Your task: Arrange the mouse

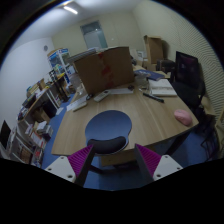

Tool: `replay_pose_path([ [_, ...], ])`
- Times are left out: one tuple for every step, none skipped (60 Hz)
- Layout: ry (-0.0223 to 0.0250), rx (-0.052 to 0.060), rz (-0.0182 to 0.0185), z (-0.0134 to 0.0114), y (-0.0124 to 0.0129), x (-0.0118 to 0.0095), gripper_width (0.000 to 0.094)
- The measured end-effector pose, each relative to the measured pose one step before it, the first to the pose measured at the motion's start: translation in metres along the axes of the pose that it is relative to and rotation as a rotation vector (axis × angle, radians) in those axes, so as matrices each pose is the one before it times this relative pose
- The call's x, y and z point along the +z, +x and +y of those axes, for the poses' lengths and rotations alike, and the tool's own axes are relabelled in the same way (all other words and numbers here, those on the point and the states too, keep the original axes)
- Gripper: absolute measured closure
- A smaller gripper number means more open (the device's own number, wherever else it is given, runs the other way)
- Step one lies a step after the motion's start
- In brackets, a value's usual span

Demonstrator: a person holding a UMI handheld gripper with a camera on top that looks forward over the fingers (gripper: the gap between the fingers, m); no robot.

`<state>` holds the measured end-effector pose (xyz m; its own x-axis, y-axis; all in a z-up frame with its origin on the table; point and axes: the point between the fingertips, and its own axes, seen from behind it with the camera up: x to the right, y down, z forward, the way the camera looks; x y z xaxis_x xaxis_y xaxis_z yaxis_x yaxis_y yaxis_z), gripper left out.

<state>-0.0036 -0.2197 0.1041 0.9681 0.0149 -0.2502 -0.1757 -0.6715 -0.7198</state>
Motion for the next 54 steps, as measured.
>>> replay_pose_path([
  [0.00208,0.0016,0.00177,-0.00064,0.00124,0.00008,0.0116],
  [0.00148,0.0016,0.00063,-0.00059,0.00400,0.00041,0.0115],
  [0.00060,0.0017,0.00179,-0.00046,0.00260,-0.00053,0.0116],
  [0.00045,0.0013,0.00196,-0.00027,0.00313,-0.00111,0.0118],
  [0.00065,0.0014,0.00259,-0.00028,0.00385,-0.00133,0.0116],
  [0.00066,0.0017,0.00331,0.00000,0.00411,-0.00141,0.0120],
  [0.00023,0.0021,0.00347,-0.00007,0.00462,-0.00150,0.0121],
  [0.00073,0.0020,0.00484,0.00064,0.00170,0.00093,0.0120],
  [-0.00099,0.0032,0.00226,-0.00037,0.00717,-0.00487,0.0119],
  [-0.00083,0.0034,0.00357,0.00032,0.00501,-0.00118,0.0119],
  [-0.00228,0.0043,0.00339,0.00085,0.00569,-0.00099,0.0119],
  [-0.00435,0.0046,0.00253,0.00090,0.00549,-0.00060,0.0121],
  [-0.00509,0.0045,0.00177,0.00124,0.00592,-0.00058,0.0120],
  [-0.00320,0.0044,0.00177,0.00126,0.00456,0.00260,0.0118],
  [-0.00380,0.0038,-0.00017,0.00083,0.00783,-0.00293,0.0120],
  [-0.00389,0.0048,0.00415,0.00145,0.00190,0.00247,0.0120],
  [-0.00467,0.0033,0.00210,0.00191,0.01040,-0.00111,0.0121],
  [-0.00548,0.0035,0.00539,0.00154,0.00851,0.00009,0.0123],
  [-0.00457,0.0028,0.00608,0.00125,0.00863,0.00027,0.0123],
  [-0.00328,0.0021,0.00611,0.00052,0.00922,0.00064,0.0120],
  [-0.00156,0.0010,0.00676,0.00007,0.00906,0.00047,0.0125],
  [-0.00133,0.0013,0.00907,-0.00122,0.00691,0.00156,0.0123],
  [-0.00004,0.0003,0.00700,-0.00008,0.01282,0.00084,0.0120],
  [-0.00006,0.0004,0.00982,-0.00136,0.01071,0.00172,0.0124],
  [0.00031,0.0001,0.00944,-0.00172,0.01114,0.00213,0.0124],
  [0.00135,-0.0006,0.00842,-0.00213,0.01020,0.00258,0.0120],
  [0.00146,-0.0013,0.01026,-0.00446,0.00955,0.00470,0.0125],
  [0.00458,-0.0022,0.00793,-0.00214,0.01286,0.00317,0.0121],
  [0.00618,-0.0031,0.00905,-0.00346,0.01126,0.00417,0.0118],
  [0.00767,-0.0046,0.00861,-0.00376,0.01140,0.00459,0.0122],
  [0.00714,-0.0068,0.00854,-0.00378,0.01143,0.00500,0.0123],
  [0.00501,-0.0096,0.00969,-0.00304,0.01137,0.00572,0.0123],
  [0.00309,-0.0122,0.01029,-0.00256,0.01092,0.00588,0.0122],
  [0.00216,-0.0141,0.01053,-0.00242,0.01052,0.00645,0.0120],
  [0.00209,-0.0155,0.00937,-0.00243,0.00971,0.00640,0.0120],
  [0.00413,-0.0177,0.00805,-0.00254,0.00880,0.00651,0.0121],
  [0.00596,-0.0208,0.00726,-0.00255,0.00861,0.00636,0.0121],
  [0.00870,-0.0241,0.00740,-0.00287,0.00812,0.00598,0.0121],
  [0.00922,-0.0265,0.00712,-0.00521,0.00732,0.00448,0.0121],
  [0.01019,-0.0268,0.00348,-0.00241,0.00576,0.00606,0.0121],
  [0.01042,-0.0252,0.00265,-0.00230,0.00509,0.00643,0.0122],
  [0.00679,-0.0197,0.00191,-0.00126,0.00496,0.00571,0.0123],
  [0.00101,-0.0146,-0.00014,-0.00031,0.00414,0.00552,0.0123],
  [-0.00280,-0.0104,-0.00369,0.00092,0.00328,0.00536,0.0121],
  [-0.00245,-0.0062,-0.00682,0.00055,0.00237,0.00572,0.0124],
  [-0.00202,-0.0031,-0.00816,0.00070,0.00175,0.00510,0.0123],
  [-0.00178,-0.0017,-0.00815,0.00095,0.00151,0.00501,0.0122],
  [0.00016,0.0002,-0.00798,0.00160,0.00158,0.00565,0.0121],
  [-0.00598,-0.0040,-0.00712,0.00032,0.00201,0.00347,0.0124],
  [-0.00481,-0.0046,-0.00578,0.00136,0.00150,0.00442,0.0062],
  [0.00673,-0.0007,-0.01476,-0.00187,-0.00077,0.00309,0.0046],
  [0.02486,0.0099,-0.01245,-0.00704,-0.00076,0.00340,0.0118],
  [0.00554,0.0042,-0.00362,-0.00179,0.00145,0.00379,0.0125],
  [-0.00333,0.0010,-0.00745,0.00007,0.00027,0.00303,0.0107],
])
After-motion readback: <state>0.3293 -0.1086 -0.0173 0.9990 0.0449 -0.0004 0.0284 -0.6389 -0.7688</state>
